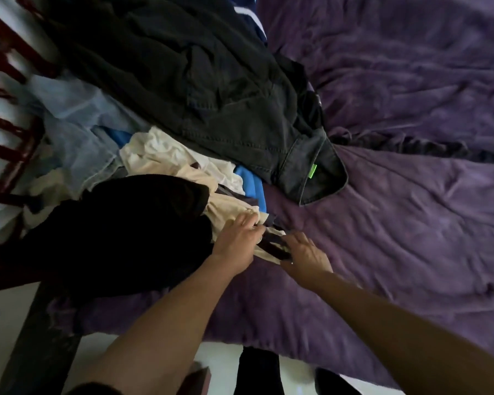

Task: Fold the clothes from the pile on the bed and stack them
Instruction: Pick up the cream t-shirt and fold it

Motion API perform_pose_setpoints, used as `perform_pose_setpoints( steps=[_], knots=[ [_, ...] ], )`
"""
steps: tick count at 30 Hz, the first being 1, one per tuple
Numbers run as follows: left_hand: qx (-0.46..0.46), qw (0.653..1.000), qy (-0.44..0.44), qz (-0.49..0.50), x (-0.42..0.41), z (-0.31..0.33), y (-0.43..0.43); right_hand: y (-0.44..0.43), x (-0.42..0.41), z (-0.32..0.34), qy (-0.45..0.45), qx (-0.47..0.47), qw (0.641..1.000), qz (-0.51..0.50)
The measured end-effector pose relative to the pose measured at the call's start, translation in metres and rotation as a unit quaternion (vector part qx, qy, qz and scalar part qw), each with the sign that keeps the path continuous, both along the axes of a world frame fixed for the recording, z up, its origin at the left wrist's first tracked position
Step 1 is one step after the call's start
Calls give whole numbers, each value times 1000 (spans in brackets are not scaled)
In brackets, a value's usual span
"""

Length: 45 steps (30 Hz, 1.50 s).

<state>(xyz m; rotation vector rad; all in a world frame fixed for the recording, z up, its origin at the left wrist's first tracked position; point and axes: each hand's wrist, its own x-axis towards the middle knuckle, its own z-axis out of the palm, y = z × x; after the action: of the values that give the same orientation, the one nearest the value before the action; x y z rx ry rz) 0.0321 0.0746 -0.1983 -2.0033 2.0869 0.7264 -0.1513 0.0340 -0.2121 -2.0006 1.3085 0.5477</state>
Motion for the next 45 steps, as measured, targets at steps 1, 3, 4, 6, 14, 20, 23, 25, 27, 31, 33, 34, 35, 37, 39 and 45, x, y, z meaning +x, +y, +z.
perform_pose_setpoints(
  steps=[1, 3, 4, 6, 14, 20, 23, 25, 27, 31, 33, 34, 35, 37, 39, 45],
  knots=[
    [23, 1000, -6, -14, 3, -9, -5, 2, 1, -7, 11, 12, 1000, -1],
    [71, 996, -42, -30, 7, -19, -9, 5, -2, -17, 40, 36, 999, 2],
    [87, 994, -65, -33, 9, -20, -9, 7, -4, -19, 48, 41, 998, 1],
    [96, 991, -91, -33, 12, -16, -5, 12, -6, -15, 44, 39, 998, -9],
    [-29, 995, -27, 91, 39, 61, -6, -23, -38, 63, 3, -118, 986, -114],
    [-167, 956, 75, 230, 37, 166, -22, -70, -66, 160, -121, -250, 940, -196],
    [-274, 920, 130, 250, 27, 224, -25, -88, -73, 221, -211, -284, 909, -221],
    [-321, 897, 168, 253, 19, 264, -24, -96, -80, 265, -284, -290, 884, -231],
    [-345, 874, 210, 269, 11, 302, -21, -99, -87, 308, -343, -302, 858, -236],
    [-353, 829, 315, 297, -16, 372, -14, -100, -103, 384, -429, -307, 811, -253],
    [-329, 810, 379, 303, -31, 407, -9, -101, -112, 419, -465, -301, 785, -277],
    [-308, 810, 404, 293, -39, 423, -5, -101, -117, 436, -485, -300, 770, -288],
    [-281, 815, 425, 276, -46, 436, -3, -100, -121, 452, -506, -298, 753, -297],
    [-232, 830, 446, 242, -61, 454, 4, -95, -129, 481, -537, -301, 729, -298],
    [-236, 822, 466, 229, -71, 466, 8, -91, -142, 502, -523, -339, 739, -255],
    [-258, 695, 601, 300, -76, 482, 5, -81, -200, 526, -334, -268, 903, -19]
  ],
)
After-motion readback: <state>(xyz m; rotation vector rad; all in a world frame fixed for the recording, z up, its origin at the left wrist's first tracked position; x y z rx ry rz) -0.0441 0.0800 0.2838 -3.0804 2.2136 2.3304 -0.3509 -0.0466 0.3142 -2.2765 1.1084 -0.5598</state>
